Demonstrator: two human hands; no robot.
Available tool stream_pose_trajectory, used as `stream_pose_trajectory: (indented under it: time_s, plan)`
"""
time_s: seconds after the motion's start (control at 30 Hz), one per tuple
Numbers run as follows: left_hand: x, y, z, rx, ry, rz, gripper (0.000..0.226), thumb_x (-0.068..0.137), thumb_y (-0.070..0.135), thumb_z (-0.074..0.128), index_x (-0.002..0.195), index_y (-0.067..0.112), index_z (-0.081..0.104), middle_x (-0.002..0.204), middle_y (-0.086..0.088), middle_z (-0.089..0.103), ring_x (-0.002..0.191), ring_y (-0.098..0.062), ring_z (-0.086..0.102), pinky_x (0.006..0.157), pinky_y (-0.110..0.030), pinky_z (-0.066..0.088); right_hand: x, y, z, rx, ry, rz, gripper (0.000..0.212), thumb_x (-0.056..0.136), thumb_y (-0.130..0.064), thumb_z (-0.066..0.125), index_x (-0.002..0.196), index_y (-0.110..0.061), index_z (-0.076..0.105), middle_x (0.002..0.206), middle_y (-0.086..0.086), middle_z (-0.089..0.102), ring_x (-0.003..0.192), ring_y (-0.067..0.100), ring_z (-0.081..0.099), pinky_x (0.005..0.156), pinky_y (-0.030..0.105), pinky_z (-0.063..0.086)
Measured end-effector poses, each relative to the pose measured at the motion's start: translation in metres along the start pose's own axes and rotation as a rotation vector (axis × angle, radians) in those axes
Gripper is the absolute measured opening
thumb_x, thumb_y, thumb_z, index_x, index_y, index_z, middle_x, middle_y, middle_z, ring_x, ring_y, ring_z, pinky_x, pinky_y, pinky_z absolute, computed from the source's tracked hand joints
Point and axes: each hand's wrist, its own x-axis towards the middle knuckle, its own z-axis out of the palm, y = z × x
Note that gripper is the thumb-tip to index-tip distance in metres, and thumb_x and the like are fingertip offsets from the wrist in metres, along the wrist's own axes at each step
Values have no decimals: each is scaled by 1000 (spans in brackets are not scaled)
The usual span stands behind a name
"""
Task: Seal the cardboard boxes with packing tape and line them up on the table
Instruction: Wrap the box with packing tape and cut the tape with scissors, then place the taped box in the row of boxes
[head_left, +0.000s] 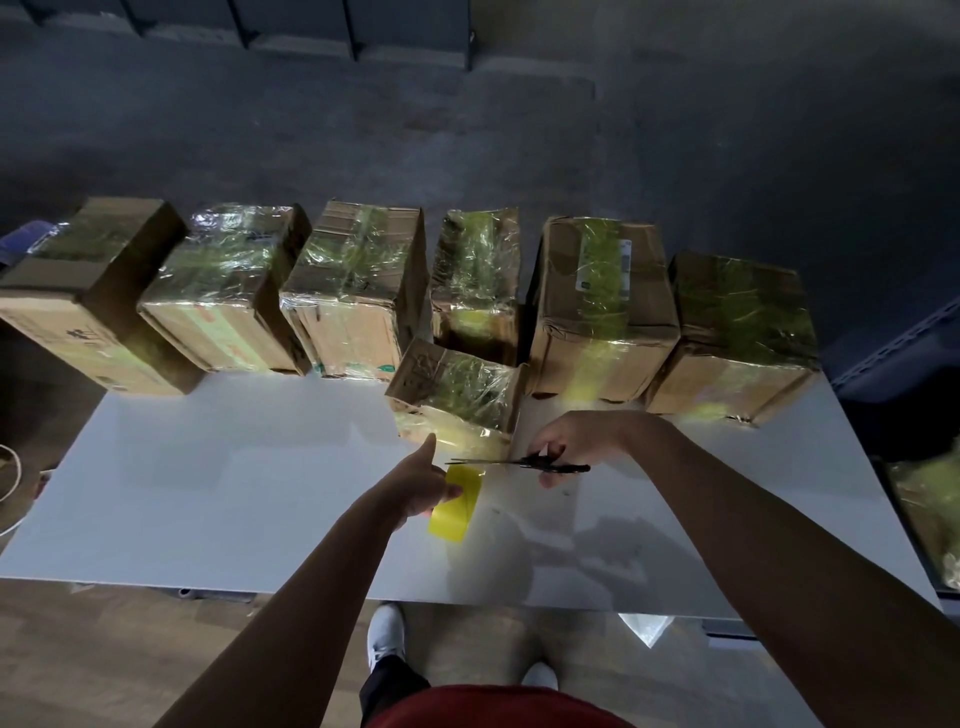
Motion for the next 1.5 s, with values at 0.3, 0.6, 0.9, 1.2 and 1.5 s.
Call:
stream_pose_trajectory:
  time_s: [0.3, 0.6, 0.9, 1.2, 1.5]
  plan:
    - [-6, -4, 19, -256, -15, -65, 21, 91, 11, 58, 110, 5, 62, 106, -15, 59, 97, -28, 52, 82, -34, 41, -13, 44, 40, 318, 72, -1, 46, 70, -54, 75, 110, -37, 63, 79, -6, 67, 76, 12, 59, 77, 33, 47]
    - [2, 8, 83, 26, 0, 62, 39, 81, 31, 74, 106, 9, 54, 90, -1, 57, 76, -9, 51, 59, -23, 39, -52, 85, 71, 504, 164, 125, 29, 79, -41, 75, 104, -31, 63, 99, 15, 68, 76, 16, 57, 74, 32, 46]
    - [21, 2, 91, -58, 13, 98, 23, 95, 30, 58, 94, 7, 65, 98, -14, 65, 93, -27, 59, 82, -39, 48, -57, 117, 96, 311, 435, 375, 42, 75, -50, 73, 105, -24, 58, 96, 0, 66, 84, 15, 62, 70, 29, 47]
    - [29, 12, 125, 82, 152, 57, 85, 86, 47, 65, 147, 4, 26, 143, -19, 46, 129, -32, 46, 102, -36, 40, -34, 113, 129, 183, 621, 586, 49, 89, -36, 60, 126, -7, 43, 121, 15, 50, 111, 31, 54, 87, 33, 45]
    - [32, 38, 152, -4, 187, 26, 60, 91, 28, 62, 141, 3, 39, 138, -15, 51, 125, -29, 49, 101, -31, 41, -43, 100, 116, 219, 763, 503, 43, 95, -18, 48, 135, -5, 45, 123, 18, 58, 115, 32, 53, 90, 32, 42]
